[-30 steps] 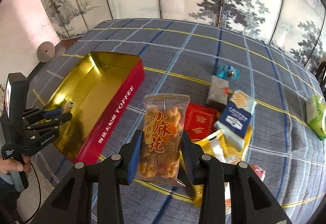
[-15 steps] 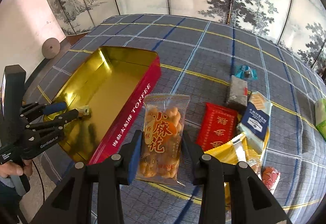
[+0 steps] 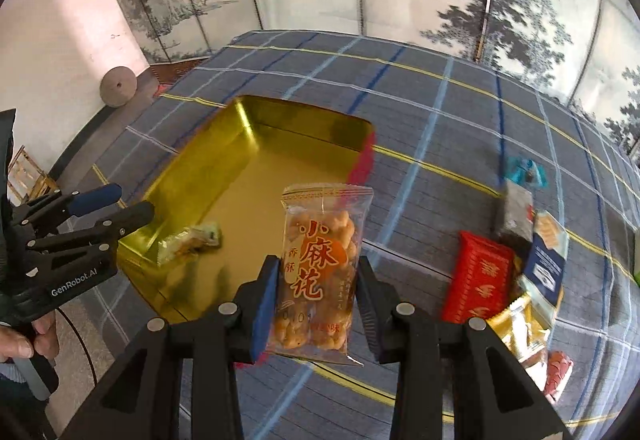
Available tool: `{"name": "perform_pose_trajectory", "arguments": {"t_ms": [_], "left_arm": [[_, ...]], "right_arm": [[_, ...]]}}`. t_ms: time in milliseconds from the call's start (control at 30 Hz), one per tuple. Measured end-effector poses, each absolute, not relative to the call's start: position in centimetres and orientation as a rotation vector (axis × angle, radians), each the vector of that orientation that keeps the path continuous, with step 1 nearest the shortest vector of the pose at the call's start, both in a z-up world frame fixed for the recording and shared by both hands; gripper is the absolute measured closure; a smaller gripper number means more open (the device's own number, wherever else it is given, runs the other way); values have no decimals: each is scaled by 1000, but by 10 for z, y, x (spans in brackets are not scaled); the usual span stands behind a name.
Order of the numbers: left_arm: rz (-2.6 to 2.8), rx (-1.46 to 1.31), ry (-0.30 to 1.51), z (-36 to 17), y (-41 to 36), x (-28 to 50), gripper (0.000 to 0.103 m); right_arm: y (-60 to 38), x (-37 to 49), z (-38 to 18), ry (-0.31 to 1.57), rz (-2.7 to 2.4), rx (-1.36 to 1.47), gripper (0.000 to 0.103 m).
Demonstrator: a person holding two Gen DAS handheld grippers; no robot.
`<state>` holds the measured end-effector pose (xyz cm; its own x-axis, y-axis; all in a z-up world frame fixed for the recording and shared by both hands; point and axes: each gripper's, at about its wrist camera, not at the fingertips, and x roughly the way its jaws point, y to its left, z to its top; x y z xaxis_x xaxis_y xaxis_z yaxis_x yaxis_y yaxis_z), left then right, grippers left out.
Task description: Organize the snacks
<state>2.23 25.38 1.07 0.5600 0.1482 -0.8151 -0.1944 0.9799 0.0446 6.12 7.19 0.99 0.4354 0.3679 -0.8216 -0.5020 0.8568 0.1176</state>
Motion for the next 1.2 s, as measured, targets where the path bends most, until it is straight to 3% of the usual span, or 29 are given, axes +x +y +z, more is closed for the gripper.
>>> {"name": "perform_pose_trajectory", "arguments": {"t_ms": [567, 1200], "left_arm": [[319, -129, 975, 4, 304, -1, 50], [365, -163, 995, -3, 320, -12, 47]], "right_arm": [[143, 66, -11, 1003, 620, -228, 65], [155, 69, -39, 1059, 609, -272, 65]]}}
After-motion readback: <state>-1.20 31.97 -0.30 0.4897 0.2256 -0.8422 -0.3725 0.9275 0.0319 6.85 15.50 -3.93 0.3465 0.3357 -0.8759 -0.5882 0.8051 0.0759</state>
